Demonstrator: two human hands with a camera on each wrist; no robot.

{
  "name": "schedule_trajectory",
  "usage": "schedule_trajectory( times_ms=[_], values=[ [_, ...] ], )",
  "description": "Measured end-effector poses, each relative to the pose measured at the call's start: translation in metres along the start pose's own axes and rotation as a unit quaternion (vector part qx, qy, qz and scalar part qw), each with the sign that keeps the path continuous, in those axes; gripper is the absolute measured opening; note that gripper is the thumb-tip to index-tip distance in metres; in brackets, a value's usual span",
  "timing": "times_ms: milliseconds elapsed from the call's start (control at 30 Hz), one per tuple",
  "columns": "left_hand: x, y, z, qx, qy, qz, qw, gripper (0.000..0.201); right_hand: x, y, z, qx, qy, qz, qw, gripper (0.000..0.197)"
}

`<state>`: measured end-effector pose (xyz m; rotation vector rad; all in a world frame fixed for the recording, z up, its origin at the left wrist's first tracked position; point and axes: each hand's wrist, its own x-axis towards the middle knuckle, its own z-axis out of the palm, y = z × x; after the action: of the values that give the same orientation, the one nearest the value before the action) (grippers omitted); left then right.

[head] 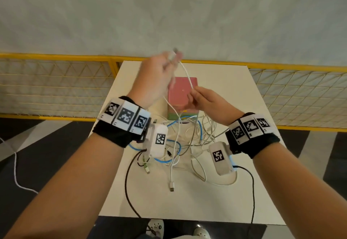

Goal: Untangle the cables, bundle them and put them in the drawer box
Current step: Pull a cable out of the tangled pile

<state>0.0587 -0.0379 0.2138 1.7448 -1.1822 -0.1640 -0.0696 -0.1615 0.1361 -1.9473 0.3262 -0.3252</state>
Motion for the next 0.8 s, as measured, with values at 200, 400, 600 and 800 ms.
schedule_trajectory(
  times_ms=[200,400,600,800],
  values=[
    [0.019,0.002,-0.042,-0.038,0.167,-0.007,0.985,0.037,-0.013,0.027,0.001,-0.023,-0.019,0.041,0.999,0.033],
    [-0.002,0.005,-0.024,0.053,-0.044,0.006,0.998,0.05,-0.001,0.001,-0.011,-0.048,-0.029,0.02,0.998,0.029],
    [-0.005,-0.006,0.012,0.165,-0.194,0.006,0.967,0.037,0.011,-0.031,-0.024,-0.12,-0.011,-0.054,0.991,0.025],
    [0.006,0.006,-0.009,0.01,0.017,0.006,1.0,0.036,0.007,0.009,-0.015,-0.027,-0.001,-0.01,1.0,0.024]
  ],
)
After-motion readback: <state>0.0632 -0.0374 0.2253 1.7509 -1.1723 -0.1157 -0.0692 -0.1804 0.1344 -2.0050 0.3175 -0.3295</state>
